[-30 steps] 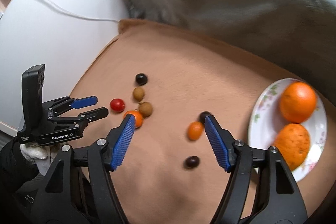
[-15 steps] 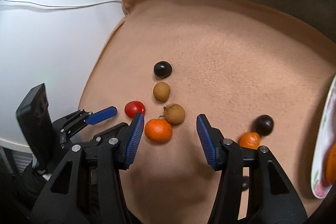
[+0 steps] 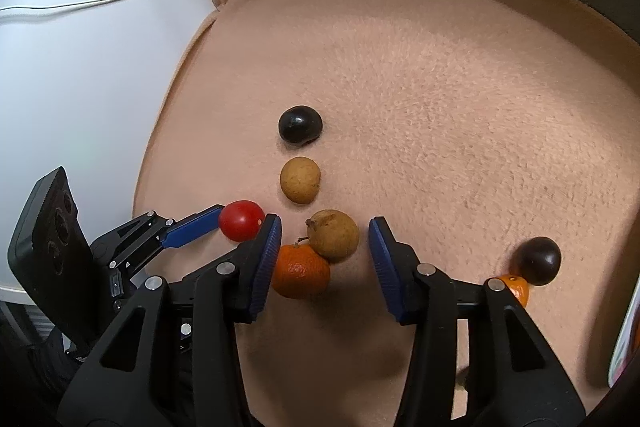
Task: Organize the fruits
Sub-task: 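Close the left gripper on the red cherry tomato while the right gripper nears a longan, then carry the tomato in the left gripper while the right gripper carries a brown longan over the plate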
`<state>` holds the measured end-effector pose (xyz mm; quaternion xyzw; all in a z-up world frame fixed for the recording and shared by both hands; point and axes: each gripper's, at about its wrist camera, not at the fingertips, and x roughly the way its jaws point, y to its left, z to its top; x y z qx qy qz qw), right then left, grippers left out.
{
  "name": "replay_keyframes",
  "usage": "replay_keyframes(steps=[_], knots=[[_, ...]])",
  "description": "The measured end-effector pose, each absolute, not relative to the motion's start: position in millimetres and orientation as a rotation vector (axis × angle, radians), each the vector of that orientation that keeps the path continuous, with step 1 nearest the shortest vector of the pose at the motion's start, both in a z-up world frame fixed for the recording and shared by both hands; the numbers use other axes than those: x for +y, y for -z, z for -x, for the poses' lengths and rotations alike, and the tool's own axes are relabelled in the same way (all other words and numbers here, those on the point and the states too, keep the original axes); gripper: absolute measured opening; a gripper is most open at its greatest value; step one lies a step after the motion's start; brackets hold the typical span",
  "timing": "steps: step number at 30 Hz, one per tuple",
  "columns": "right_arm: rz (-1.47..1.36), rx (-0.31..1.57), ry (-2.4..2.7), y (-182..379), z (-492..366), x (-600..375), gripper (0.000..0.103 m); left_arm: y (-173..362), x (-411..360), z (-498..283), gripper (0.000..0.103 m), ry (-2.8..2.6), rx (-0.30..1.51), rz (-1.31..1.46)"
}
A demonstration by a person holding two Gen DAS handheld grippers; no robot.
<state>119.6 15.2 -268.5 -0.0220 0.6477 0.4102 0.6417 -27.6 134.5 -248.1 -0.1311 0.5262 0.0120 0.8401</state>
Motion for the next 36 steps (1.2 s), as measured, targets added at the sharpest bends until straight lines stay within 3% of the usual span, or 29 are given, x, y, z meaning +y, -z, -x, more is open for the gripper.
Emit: replay_keyframes(steps=[4, 14, 36], knots=[[0.063, 1.495, -0.934, 274.3, -122.6, 27.9, 0.048, 251.3, 132.2, 23.9, 0.041, -0.020, 1.115, 0.255], [0.073, 1.522, -0.920, 282.2, -121.4, 36.9, 0.031, 255.5, 127.5, 17.5, 0.032, -0.031, 1.108, 0.232], [0.028, 1.408, -0.908, 244.9, -127.4, -17.6, 0.030, 225.9, 127.1, 17.2, 0.032, -0.019, 1.055, 0.249]])
